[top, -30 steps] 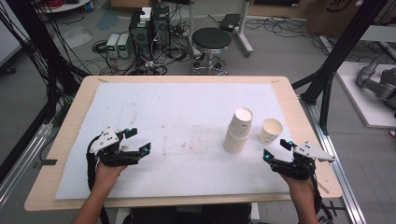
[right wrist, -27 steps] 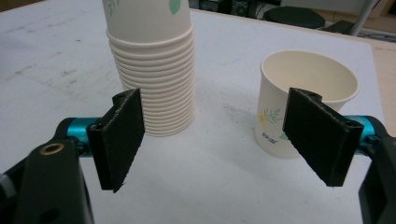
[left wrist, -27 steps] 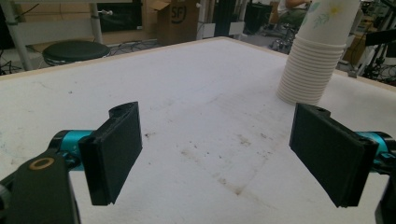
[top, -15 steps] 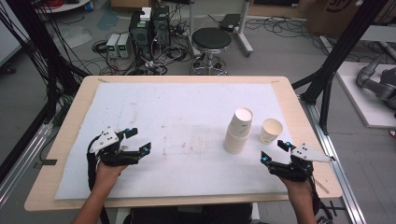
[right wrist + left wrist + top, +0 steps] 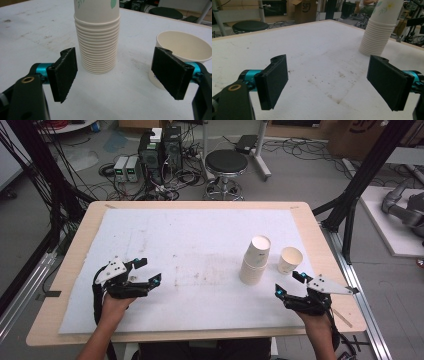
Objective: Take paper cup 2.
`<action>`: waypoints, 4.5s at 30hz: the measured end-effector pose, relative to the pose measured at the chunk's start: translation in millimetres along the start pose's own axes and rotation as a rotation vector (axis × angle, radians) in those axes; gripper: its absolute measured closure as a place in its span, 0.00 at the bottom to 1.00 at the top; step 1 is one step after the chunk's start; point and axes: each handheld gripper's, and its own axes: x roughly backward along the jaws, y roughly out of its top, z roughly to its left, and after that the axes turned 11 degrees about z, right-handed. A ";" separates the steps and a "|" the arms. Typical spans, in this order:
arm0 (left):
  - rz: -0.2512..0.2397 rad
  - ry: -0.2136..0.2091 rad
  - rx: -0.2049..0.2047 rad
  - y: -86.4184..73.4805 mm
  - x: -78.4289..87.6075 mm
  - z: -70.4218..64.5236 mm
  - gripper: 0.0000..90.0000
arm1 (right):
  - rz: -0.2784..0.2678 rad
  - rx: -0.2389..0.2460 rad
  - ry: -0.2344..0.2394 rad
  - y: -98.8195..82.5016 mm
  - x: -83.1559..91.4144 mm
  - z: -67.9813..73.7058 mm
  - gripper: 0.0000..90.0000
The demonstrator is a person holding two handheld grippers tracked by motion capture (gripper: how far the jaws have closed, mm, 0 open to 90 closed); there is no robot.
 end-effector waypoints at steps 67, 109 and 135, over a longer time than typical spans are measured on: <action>0.148 -0.387 -0.258 193.0 -172.1 -113.4 0.18 | 0.026 0.040 0.061 -1.1 -4.9 4.5 0.24; 0.231 -0.399 -0.281 185.8 -219.1 -130.2 0.38 | 0.031 0.039 0.066 -1.4 -4.9 5.6 0.24; -0.021 -0.385 -0.222 228.9 -152.0 -116.5 0.39 | 0.032 0.053 0.078 0.6 -6.8 10.3 0.24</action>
